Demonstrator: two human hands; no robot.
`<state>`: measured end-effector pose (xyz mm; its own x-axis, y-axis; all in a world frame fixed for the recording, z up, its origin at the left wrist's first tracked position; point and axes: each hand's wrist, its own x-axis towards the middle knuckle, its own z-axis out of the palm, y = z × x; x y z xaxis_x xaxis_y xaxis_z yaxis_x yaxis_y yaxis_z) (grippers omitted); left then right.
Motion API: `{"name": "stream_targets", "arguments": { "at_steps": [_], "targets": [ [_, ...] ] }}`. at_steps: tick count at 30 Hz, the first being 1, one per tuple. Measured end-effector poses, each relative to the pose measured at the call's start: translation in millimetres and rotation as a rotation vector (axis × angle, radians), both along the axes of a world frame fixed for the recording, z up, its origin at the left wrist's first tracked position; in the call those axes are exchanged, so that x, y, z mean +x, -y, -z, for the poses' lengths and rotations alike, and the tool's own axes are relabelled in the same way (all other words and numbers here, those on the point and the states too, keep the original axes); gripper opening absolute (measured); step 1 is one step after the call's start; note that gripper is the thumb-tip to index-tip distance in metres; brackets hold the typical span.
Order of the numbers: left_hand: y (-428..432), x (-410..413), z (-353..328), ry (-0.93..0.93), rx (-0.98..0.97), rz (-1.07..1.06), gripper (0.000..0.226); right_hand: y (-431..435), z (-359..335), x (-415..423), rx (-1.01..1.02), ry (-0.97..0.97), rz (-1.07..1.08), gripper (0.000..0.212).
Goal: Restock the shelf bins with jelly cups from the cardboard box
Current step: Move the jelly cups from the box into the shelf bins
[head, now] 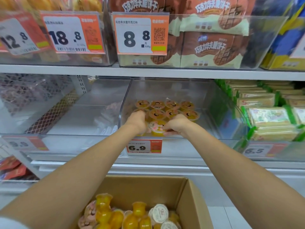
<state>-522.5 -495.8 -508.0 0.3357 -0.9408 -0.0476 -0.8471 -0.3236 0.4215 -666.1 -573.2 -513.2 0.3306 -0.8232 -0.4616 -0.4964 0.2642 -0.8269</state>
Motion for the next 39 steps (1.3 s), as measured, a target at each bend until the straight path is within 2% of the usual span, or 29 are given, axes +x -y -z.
{"name": "stream_targets", "arguments": {
  "at_steps": [3,5,8,10,12,14,16,18,22,24,28,31,35,37,39],
  "targets": [
    [-3.0,-1.0,-4.5,-0.031,0.031,0.001,0.061,-2.0,-0.6,-0.1,0.008,0.013,-0.010,0.037],
    [-6.9,-1.9,-7.0,-0.021,0.056,0.049,0.057,-2.3,-0.5,0.2,0.001,0.007,-0.015,0.035],
    [-15.1,-5.6,-11.0,-0.009,-0.011,0.079,0.045,-3.1,0.1,-1.2,-0.051,-0.040,-0.034,0.029],
    [-21.1,-8.2,-13.6,-0.052,-0.082,0.049,0.040,-6.1,-3.9,-5.4,-0.320,-0.215,-0.085,0.015],
    [-30.6,-13.4,-18.5,-0.095,-0.151,0.009,0.031,-18.0,-13.5,-11.1,-0.721,-0.377,-0.085,0.011],
    [-46.8,-22.8,-25.1,-0.138,-0.245,-0.019,0.013,-42.7,-23.4,-17.7,-0.995,-0.318,-0.079,0.017],
    [-68.2,-33.7,-30.3,-0.166,-0.334,-0.031,0.008,-72.8,-26.2,-23.9,-1.134,-0.232,-0.082,0.013],
    [-94.8,-42.3,-28.9,-0.183,-0.368,-0.029,0.011,-101.3,-19.8,-29.8,-1.171,-0.203,-0.084,0.005],
    [-150.4,-41.3,-0.1,-0.212,-0.297,-0.058,0.014,-149.0,11.6,-36.6,-1.238,-0.207,-0.188,0.008],
    [-176.8,-30.7,27.7,-0.204,-0.173,-0.072,0.014,-169.4,35.5,-34.4,-1.205,-0.258,-0.326,0.010],
    [-219.6,10.8,99.8,-0.197,0.174,-0.115,0.012,-196.6,100.6,-22.9,-0.913,-0.375,-0.599,0.008],
    [-242.5,42.2,151.1,-0.145,0.408,-0.182,0.007,-201.9,158.3,-10.3,-0.638,-0.435,-0.722,0.026],
    [-256.3,60.2,200.1,-0.160,0.557,-0.161,0.013,-204.4,222.7,11.5,-0.331,-0.500,-0.825,0.049],
    [-258.9,68.1,224.1,-0.149,0.595,-0.186,0.029,-212.2,244.0,26.6,-0.230,-0.459,-0.849,0.054],
    [-261.4,75.2,243.8,-0.226,0.522,-0.301,0.052,-227.0,261.4,45.0,-0.154,-0.379,-0.837,0.059]
  ]
}}
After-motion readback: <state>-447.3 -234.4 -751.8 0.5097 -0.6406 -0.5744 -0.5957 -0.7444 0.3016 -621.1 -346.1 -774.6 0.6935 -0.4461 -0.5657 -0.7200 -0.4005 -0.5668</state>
